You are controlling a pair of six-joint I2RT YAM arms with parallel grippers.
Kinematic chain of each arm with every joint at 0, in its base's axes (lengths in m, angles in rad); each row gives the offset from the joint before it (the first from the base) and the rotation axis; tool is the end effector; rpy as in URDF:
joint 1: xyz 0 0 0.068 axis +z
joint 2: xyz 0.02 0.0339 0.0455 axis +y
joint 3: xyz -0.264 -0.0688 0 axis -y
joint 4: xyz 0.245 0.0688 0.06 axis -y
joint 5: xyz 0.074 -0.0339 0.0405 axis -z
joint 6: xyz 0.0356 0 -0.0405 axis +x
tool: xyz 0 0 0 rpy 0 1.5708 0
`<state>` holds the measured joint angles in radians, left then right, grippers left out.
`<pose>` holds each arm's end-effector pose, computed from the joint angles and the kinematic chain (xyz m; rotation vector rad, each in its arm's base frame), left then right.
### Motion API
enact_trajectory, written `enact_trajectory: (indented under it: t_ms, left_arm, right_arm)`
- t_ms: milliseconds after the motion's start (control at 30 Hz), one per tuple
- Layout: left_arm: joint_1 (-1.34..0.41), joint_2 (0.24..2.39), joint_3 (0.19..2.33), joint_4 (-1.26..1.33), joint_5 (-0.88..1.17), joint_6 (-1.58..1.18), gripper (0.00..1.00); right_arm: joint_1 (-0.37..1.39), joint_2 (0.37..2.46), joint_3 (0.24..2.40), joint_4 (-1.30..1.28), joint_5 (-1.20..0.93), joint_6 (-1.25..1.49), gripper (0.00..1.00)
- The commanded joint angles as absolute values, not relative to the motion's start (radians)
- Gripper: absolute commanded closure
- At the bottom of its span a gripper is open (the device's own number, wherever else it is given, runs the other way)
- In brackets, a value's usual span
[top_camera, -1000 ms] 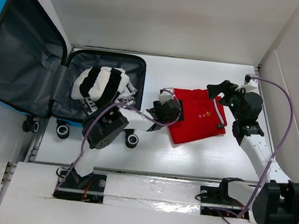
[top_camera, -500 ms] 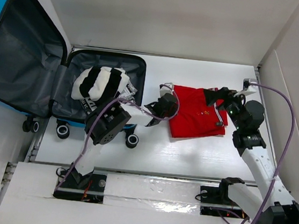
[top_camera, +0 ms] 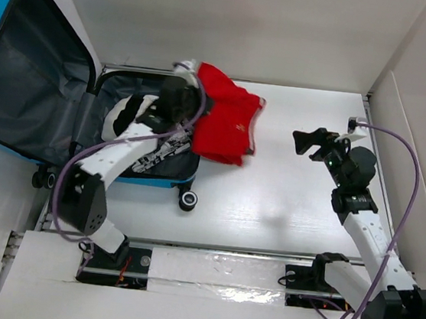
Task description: Pack the luggage
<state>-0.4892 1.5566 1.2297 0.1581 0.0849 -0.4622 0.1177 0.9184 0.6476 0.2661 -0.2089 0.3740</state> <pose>0.3300 -0.1791 0.3372 0.0889 1.8001 -0.7642 0.2183 0.0332 0.3150 0.0387 1.6016 0.5480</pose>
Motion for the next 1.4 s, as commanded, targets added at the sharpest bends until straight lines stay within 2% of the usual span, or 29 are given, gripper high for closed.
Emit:
enact_trajectory:
  t_ms: [0, 233, 333, 533, 600, 633, 733, 833, 900, 933, 1000, 1033, 1067, 1100, 1167, 1200, 1233, 1267, 1367]
  left_arm:
    - [-0.303, 1.373, 1.273, 0.149, 0.118, -0.428, 1.0]
    - [0.122, 1.246, 1.019, 0.103, 0.236, -0.477, 1.0]
    - [0.173, 1.221, 0.919, 0.106, 0.148, -0.508, 1.0]
    - [0.195, 1.229, 0.902, 0.002, 0.069, -0.538, 1.0]
    - [0.195, 1.239, 0.905, -0.055, 0.029, -0.545, 0.78]
    - [0.195, 1.262, 0.926, -0.08, 0.02, -0.545, 0.63]
    - [0.195, 1.261, 0.943, -0.143, 0.023, -0.541, 0.46]
    - [0.23, 1.159, 0.907, -0.13, 0.081, -0.563, 0.35]
    - [0.258, 1.097, 0.905, -0.144, 0.072, -0.569, 0.34]
    - [0.258, 1.038, 0.919, -0.156, 0.054, -0.571, 0.34]
    - [0.258, 0.979, 0.94, -0.205, -0.051, -0.569, 0.36]
    - [0.258, 0.919, 0.954, -0.219, -0.086, -0.577, 0.4]
    - [0.258, 0.884, 0.959, -0.232, -0.118, -0.581, 0.43]
    - [0.258, 0.849, 0.966, -0.27, -0.197, -0.595, 0.46]
    - [0.258, 0.673, 0.939, -0.267, -0.264, -0.614, 0.64]
    - [0.236, 0.638, 0.954, -0.337, -0.366, -0.624, 0.72]
    - [0.212, 0.62, 0.997, -0.392, -0.441, -0.644, 0.93]
    - [0.201, 0.605, 0.994, -0.423, -0.468, -0.65, 0.99]
    - [0.189, 0.56, 1.003, -0.514, -0.707, -0.667, 1.0]
  right_arm:
    - [0.101, 0.948, 0.634, 0.351, -0.251, 0.383, 0.03]
    - [0.092, 0.979, 0.637, 0.365, -0.298, 0.385, 0.03]
    - [0.092, 0.994, 0.641, 0.362, -0.308, 0.382, 0.03]
    - [0.092, 1.011, 0.647, 0.365, -0.324, 0.38, 0.03]
    - [0.092, 1.017, 0.65, 0.367, -0.336, 0.377, 0.03]
    - [0.092, 1.019, 0.652, 0.365, -0.336, 0.377, 0.03]
    - [0.115, 1.032, 0.66, 0.361, -0.341, 0.368, 0.03]
    - [0.139, 1.042, 0.67, 0.353, -0.333, 0.354, 0.07]
    - [0.153, 1.045, 0.673, 0.348, -0.308, 0.344, 0.23]
    - [0.164, 1.046, 0.675, 0.345, -0.304, 0.344, 0.4]
    - [0.164, 1.051, 0.684, 0.339, -0.307, 0.337, 0.7]
    - [0.175, 1.054, 0.686, 0.333, -0.307, 0.334, 0.89]
    - [0.175, 1.055, 0.689, 0.333, -0.307, 0.33, 0.97]
    - [0.187, 1.058, 0.69, 0.331, -0.308, 0.328, 1.0]
    - [0.187, 1.072, 0.695, 0.333, -0.314, 0.327, 1.0]
    - [0.187, 1.077, 0.696, 0.336, -0.328, 0.328, 1.0]
    - [0.187, 1.084, 0.699, 0.347, -0.336, 0.33, 1.0]
    - [0.196, 1.101, 0.703, 0.35, -0.35, 0.328, 1.0]
    - [0.196, 1.137, 0.718, 0.35, -0.399, 0.321, 1.0]
